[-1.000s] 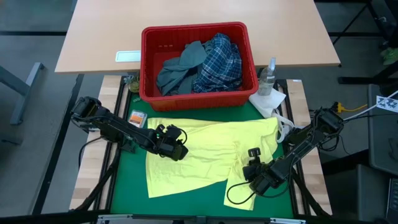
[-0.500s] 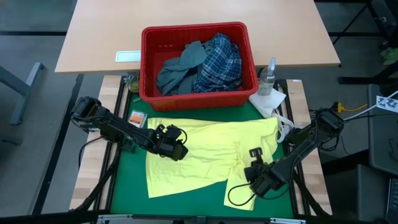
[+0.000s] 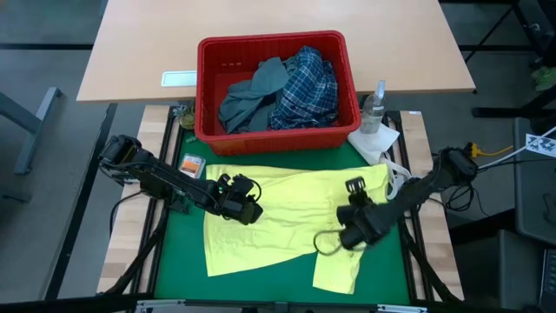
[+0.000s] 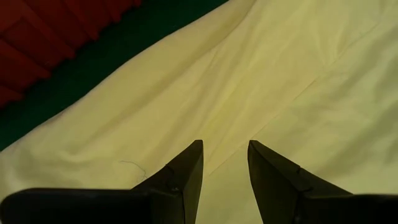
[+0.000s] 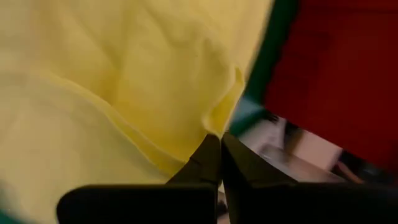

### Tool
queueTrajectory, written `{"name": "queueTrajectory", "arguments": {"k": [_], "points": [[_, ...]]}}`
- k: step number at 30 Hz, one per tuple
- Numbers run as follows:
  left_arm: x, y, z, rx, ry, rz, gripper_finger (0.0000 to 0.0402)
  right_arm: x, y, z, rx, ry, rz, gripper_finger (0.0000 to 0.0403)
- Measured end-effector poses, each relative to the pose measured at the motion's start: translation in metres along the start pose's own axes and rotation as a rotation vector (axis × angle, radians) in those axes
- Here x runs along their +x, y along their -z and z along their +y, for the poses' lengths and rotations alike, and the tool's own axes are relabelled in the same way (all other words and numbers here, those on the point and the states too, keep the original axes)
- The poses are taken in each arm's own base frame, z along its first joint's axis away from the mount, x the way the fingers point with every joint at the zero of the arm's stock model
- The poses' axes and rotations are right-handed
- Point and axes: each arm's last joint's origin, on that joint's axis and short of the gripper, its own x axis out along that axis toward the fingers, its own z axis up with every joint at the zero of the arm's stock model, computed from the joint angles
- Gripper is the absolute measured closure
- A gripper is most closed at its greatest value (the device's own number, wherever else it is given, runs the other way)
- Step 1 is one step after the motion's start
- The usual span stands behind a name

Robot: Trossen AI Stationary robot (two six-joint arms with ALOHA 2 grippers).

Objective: Fold Laundry from Bin
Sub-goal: Fold the yellow shirt

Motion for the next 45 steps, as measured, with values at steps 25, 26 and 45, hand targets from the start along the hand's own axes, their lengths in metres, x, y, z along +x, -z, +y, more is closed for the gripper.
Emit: {"name": "queueTrajectory", "arguments": {"k": [25,26,45], "points": [[0.0,0.0,0.0,-0.002,0.0,-0.005,0.028,0.096,-0.001,-0.069,-0.144,-0.168,0.125,0.0396],[0.0,0.0,0.0,-0.002,0.0,-0.005,0.028,0.098,0.0,-0.068,-0.142,-0.18,0.127,0.0396],[0.0,0.0,0.0,-0.004,0.003,-0.006,0.028,0.1,-0.001,-0.066,-0.164,-0.172,0.112,0.0365]]}}
